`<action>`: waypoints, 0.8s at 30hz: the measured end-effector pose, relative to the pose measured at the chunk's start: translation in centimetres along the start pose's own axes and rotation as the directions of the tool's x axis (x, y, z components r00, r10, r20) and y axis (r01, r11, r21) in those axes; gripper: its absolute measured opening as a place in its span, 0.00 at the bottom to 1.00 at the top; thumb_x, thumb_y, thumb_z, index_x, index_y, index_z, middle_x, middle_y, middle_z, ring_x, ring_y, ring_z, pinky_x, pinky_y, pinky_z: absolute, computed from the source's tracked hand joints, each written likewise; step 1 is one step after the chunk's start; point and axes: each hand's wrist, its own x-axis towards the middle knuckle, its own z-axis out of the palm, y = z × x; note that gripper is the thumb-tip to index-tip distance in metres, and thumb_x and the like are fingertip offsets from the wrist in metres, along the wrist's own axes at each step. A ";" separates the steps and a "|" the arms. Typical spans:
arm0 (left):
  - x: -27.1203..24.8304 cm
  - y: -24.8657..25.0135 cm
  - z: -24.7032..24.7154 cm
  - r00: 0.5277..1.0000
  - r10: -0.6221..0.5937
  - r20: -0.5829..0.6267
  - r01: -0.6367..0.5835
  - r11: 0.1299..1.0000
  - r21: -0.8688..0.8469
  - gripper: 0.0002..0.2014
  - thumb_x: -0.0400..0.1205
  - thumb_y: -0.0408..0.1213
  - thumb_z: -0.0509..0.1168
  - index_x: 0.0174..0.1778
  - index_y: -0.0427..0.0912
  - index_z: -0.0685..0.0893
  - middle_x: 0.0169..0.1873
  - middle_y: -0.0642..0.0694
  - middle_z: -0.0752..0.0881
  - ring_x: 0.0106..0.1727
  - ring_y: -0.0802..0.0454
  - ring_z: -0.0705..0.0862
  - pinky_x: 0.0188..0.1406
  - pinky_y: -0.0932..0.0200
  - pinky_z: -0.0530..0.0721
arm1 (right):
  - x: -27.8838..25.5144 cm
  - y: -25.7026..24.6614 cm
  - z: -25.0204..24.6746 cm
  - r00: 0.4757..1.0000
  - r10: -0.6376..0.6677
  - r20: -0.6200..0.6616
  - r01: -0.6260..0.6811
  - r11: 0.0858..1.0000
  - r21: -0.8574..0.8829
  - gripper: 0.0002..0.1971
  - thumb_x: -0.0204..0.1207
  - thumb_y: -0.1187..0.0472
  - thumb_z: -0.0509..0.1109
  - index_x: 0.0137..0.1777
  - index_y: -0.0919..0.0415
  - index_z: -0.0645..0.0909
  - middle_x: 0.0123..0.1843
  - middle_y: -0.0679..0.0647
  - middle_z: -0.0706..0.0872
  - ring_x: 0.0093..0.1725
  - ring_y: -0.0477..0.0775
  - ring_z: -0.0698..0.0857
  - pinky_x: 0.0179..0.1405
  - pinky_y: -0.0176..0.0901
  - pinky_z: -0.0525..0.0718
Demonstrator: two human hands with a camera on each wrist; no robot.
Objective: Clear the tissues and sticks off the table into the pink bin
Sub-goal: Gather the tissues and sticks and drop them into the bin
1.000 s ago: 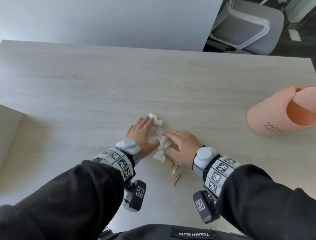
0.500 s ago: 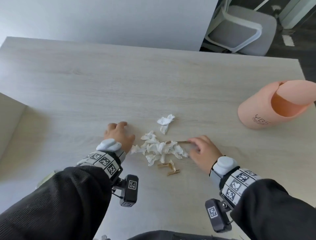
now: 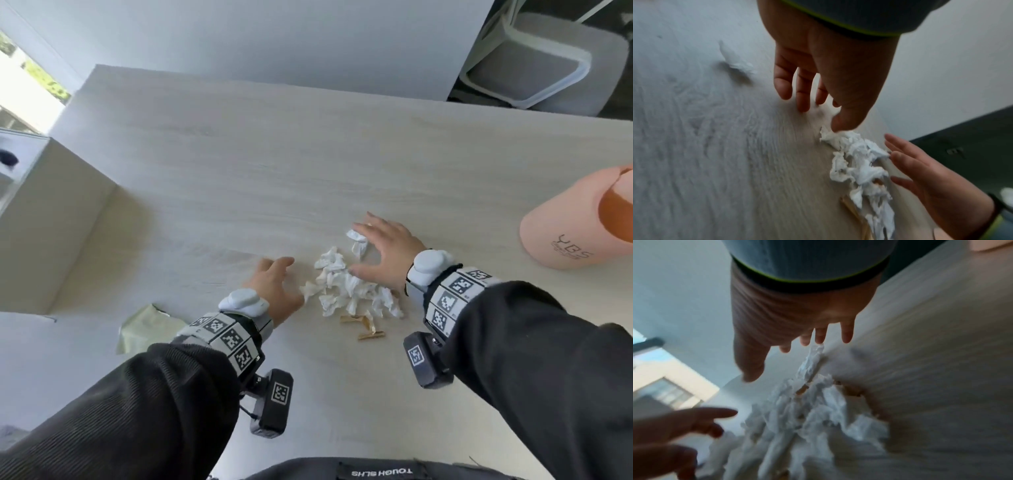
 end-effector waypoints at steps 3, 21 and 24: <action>-0.2 1.4 0.3 0.989 0.081 0.125 -0.098 0.986 0.132 0.56 0.62 0.64 0.76 0.84 0.60 0.52 0.77 0.49 0.65 0.53 0.47 0.85 0.49 0.51 0.88 | -0.5 0.4 0.8 0.989 -0.056 0.136 0.085 0.973 -0.215 0.53 0.56 0.19 0.67 0.82 0.34 0.54 0.88 0.43 0.52 0.85 0.59 0.53 0.77 0.65 0.64; -1.6 8.9 5.4 0.949 0.230 0.214 -0.245 0.969 0.045 0.13 0.73 0.38 0.72 0.54 0.54 0.87 0.50 0.51 0.86 0.46 0.47 0.87 0.40 0.57 0.80 | -9.6 4.3 5.5 0.971 0.213 -0.110 -0.169 0.933 0.319 0.14 0.74 0.62 0.68 0.57 0.50 0.87 0.57 0.49 0.83 0.54 0.53 0.84 0.53 0.42 0.80; -2.1 11.2 5.1 0.968 0.162 0.190 -0.132 0.978 -0.164 0.11 0.72 0.35 0.72 0.40 0.60 0.85 0.37 0.52 0.90 0.27 0.48 0.89 0.29 0.50 0.90 | -10.5 4.6 4.4 0.910 0.360 -0.205 -0.186 0.798 0.573 0.09 0.71 0.60 0.72 0.45 0.43 0.88 0.45 0.42 0.89 0.45 0.44 0.86 0.43 0.38 0.80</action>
